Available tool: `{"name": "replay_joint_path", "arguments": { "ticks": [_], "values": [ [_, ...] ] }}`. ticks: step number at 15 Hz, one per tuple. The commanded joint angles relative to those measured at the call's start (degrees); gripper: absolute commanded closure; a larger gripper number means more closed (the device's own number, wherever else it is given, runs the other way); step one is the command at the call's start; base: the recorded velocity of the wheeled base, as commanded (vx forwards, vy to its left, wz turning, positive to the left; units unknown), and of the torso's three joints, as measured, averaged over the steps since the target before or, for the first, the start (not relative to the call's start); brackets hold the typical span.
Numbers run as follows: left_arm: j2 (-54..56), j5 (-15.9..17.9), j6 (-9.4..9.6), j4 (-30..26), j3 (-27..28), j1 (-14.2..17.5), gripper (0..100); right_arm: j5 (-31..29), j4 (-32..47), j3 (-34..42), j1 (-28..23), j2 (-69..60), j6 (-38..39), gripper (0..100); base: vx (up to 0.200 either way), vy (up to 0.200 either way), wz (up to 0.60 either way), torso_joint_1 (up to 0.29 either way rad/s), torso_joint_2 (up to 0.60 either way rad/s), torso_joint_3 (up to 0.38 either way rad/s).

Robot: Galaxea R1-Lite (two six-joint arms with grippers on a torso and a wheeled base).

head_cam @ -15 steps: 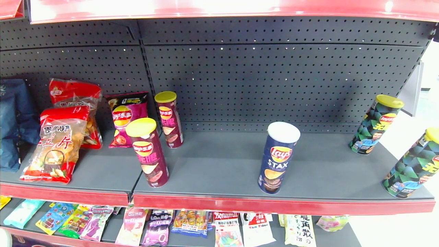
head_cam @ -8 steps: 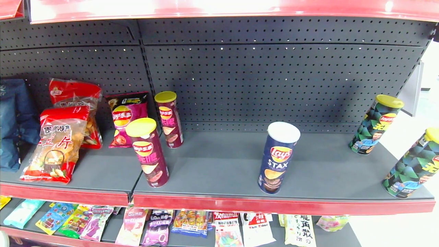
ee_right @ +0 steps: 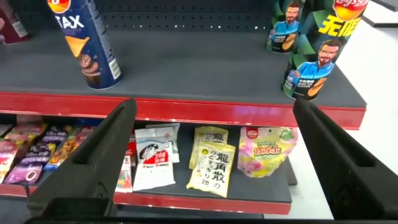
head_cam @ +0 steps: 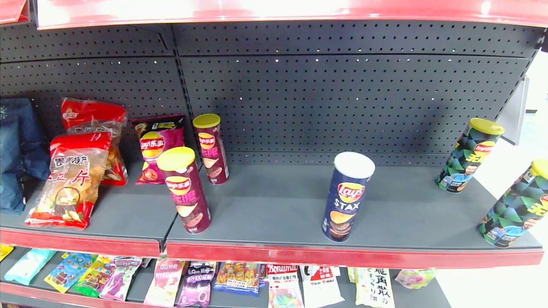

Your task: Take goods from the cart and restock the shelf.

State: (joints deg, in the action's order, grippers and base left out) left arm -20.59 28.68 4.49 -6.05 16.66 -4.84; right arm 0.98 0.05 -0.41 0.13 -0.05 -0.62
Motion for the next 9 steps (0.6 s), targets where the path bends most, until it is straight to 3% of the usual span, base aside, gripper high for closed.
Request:
{"name": "replay_joint_path", "arguments": {
  "ticks": [1, 4, 9],
  "values": [
    [0.1, 0.6, 0.08, 0.0, 0.0, 0.0, 100, 0.0, 0.0, 0.3, 0.0, 0.1, 0.1, 0, 0.000, 0.000, 0.00, 0.000, 0.00, 0.000],
    [-0.1, 3.0, 0.08, 0.0, -0.2, -0.1, 100, -0.1, 0.0, 0.3, 0.0, 0.0, 0.4, 0, 0.000, 0.000, 0.00, 0.000, 0.00, 0.000],
    [-3.6, 3.1, 0.35, 0.1, -0.1, 0.0, 100, 0.0, 0.0, 0.3, 0.0, 0.0, 0.4, 0, 0.000, 0.000, 0.00, 0.000, 0.00, 0.000]
  ]
}}
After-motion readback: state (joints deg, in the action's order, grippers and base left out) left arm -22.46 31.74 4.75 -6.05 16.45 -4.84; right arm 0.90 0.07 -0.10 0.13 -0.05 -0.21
